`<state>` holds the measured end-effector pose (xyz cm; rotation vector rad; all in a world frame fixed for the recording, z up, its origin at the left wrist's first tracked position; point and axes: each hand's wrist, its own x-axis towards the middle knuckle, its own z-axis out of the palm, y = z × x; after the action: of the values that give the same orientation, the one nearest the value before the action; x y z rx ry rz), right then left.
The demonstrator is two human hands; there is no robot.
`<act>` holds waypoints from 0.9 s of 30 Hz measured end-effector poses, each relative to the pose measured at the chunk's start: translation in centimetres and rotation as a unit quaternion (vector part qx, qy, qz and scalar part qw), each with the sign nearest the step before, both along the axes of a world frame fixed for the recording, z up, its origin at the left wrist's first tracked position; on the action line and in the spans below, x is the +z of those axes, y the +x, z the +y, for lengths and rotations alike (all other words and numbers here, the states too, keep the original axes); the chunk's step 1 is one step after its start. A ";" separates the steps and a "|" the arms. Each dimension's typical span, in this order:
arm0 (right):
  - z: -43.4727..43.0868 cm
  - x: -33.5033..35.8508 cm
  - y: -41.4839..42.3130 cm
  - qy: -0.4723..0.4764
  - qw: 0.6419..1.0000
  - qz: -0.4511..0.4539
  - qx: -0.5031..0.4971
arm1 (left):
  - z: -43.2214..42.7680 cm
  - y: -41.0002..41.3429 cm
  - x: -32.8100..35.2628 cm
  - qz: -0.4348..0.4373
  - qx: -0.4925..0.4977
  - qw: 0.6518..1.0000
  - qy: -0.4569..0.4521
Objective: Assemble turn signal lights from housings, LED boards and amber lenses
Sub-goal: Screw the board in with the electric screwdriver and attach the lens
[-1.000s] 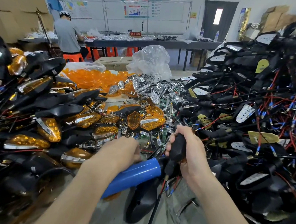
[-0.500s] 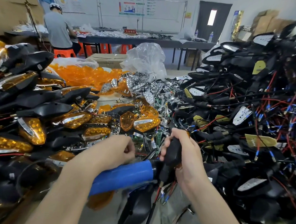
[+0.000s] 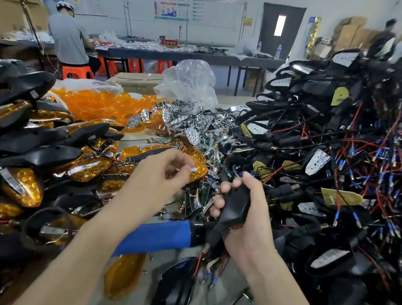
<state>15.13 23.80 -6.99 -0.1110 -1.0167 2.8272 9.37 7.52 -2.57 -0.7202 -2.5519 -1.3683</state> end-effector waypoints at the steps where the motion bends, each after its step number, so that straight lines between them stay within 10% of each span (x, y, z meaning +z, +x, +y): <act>1: -0.1 0.1 0.0 -0.011 1.000 0.007 0.001 | 0.7 1.0 0.5 -0.007 -0.013 1.000 0.025; 10: -0.4 0.4 0.9 0.049 0.999 -0.012 0.015 | 3.6 5.5 0.1 -0.050 -0.067 0.987 0.136; 22: -0.7 0.6 1.5 0.089 0.991 -0.095 -0.009 | 4.2 7.7 0.5 0.181 -0.014 0.979 -0.093; 27: -0.4 0.6 1.6 0.034 0.998 -0.050 0.012 | 3.8 9.1 -0.4 0.003 -0.059 0.995 0.082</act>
<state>16.77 23.41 -6.41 -0.2363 -1.1392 2.8301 18.47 11.27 -3.00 -0.8562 -2.3903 -1.5861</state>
